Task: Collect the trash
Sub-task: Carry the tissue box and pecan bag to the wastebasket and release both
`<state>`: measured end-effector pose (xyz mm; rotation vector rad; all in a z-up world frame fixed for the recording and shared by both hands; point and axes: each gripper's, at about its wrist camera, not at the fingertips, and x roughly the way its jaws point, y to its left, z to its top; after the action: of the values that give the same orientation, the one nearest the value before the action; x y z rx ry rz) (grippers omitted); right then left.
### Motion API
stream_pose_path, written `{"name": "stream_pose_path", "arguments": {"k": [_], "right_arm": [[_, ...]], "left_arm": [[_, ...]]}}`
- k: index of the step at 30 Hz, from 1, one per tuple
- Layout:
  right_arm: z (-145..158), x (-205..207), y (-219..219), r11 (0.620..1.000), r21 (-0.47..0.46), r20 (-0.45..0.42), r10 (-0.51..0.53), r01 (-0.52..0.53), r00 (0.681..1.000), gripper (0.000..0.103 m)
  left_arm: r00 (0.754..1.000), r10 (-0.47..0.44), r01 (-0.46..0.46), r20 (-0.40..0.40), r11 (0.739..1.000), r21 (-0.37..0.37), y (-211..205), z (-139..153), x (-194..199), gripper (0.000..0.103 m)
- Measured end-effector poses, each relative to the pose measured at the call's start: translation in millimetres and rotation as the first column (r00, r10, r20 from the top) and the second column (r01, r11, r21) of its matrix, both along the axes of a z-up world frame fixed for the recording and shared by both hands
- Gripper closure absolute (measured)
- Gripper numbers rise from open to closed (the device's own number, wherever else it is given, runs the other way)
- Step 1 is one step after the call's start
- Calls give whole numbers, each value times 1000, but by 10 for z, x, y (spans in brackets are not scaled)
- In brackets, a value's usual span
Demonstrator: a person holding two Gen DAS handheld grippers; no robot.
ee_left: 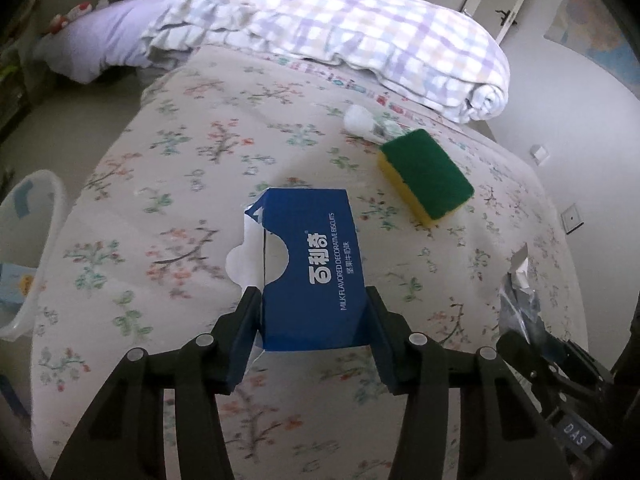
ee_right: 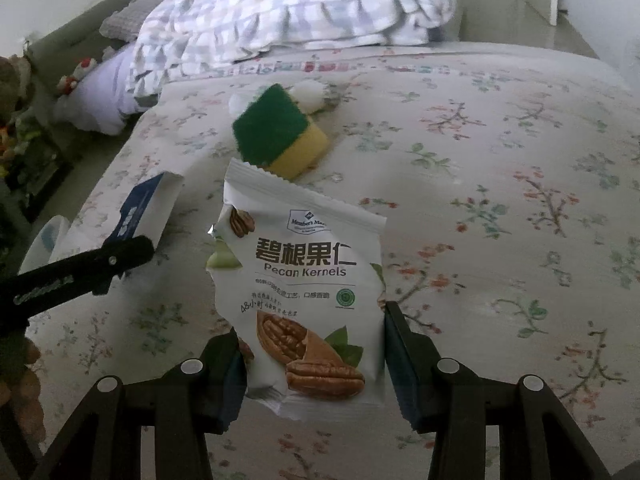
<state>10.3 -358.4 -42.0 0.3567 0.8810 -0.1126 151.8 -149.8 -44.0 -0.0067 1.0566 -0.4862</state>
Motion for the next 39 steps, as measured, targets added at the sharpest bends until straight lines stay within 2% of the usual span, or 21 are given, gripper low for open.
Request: {"name": "stream_pose_path", "arguments": {"k": [19, 30, 36, 39], "right_arm": [[-17, 246, 580, 993, -30, -4, 113, -113, 994, 50], [-25, 423, 962, 984, -36, -8, 177, -177, 984, 50], [-12, 519, 1220, 974, -44, -1, 221, -220, 975, 50], [-1, 547, 1353, 969, -49, 1, 243, -243, 970, 50]], "left_arm": [[985, 164, -165, 56, 986, 14, 1160, 135, 87, 50], [960, 268, -271, 83, 962, 20, 1890, 142, 145, 50], [938, 329, -335, 111, 942, 36, 2233, 124, 275, 50], [936, 338, -345, 99, 936, 65, 2329, 87, 391, 42]]}}
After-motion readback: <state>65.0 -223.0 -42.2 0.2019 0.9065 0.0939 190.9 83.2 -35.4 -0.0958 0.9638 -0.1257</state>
